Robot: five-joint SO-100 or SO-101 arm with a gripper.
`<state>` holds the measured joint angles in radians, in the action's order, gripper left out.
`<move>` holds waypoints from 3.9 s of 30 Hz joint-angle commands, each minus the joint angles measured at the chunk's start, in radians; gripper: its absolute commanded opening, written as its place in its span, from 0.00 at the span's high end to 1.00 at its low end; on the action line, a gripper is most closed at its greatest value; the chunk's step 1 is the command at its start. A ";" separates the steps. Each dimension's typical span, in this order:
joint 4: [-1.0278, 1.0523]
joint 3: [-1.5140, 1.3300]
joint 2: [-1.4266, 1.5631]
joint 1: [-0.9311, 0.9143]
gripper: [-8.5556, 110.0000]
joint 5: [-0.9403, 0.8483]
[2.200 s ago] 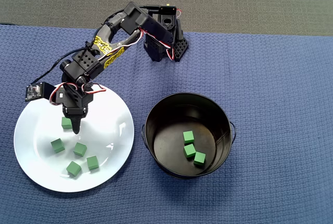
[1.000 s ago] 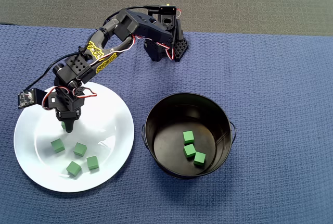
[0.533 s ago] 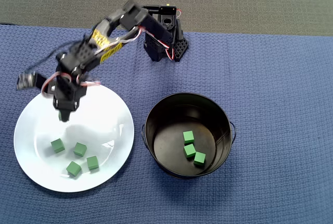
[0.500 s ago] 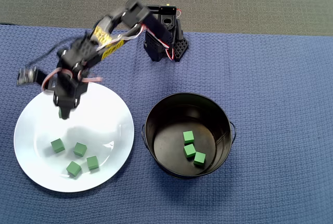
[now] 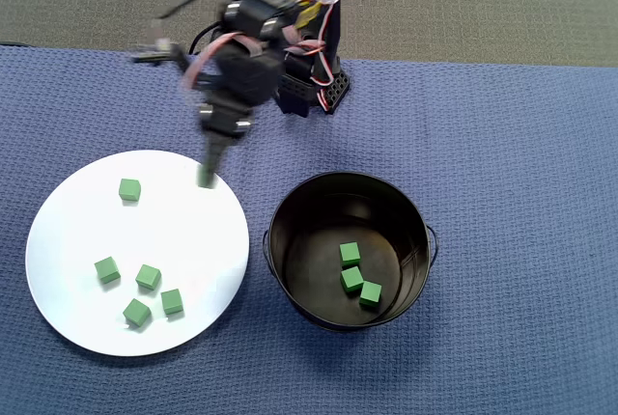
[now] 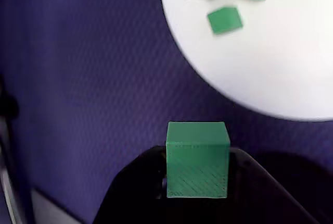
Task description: Pick up the green cubes from the white plate and place them in the black recipient
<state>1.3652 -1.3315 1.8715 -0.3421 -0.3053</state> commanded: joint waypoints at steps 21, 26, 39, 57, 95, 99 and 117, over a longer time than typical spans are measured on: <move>-0.021 -0.166 0.133 0.187 0.57 -0.275; -0.264 -0.336 0.201 -0.187 0.71 -0.491; -0.506 -0.459 -0.224 -0.502 0.83 -0.256; -0.201 -0.040 -0.632 -0.505 0.75 -0.268; -0.051 0.215 -0.842 -0.581 0.75 -0.422; -0.072 0.233 -0.864 -0.586 0.75 -0.420; -0.117 0.265 -0.917 -0.607 0.76 -0.611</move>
<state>1.2778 -1.0922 0.9235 -0.9465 -0.8483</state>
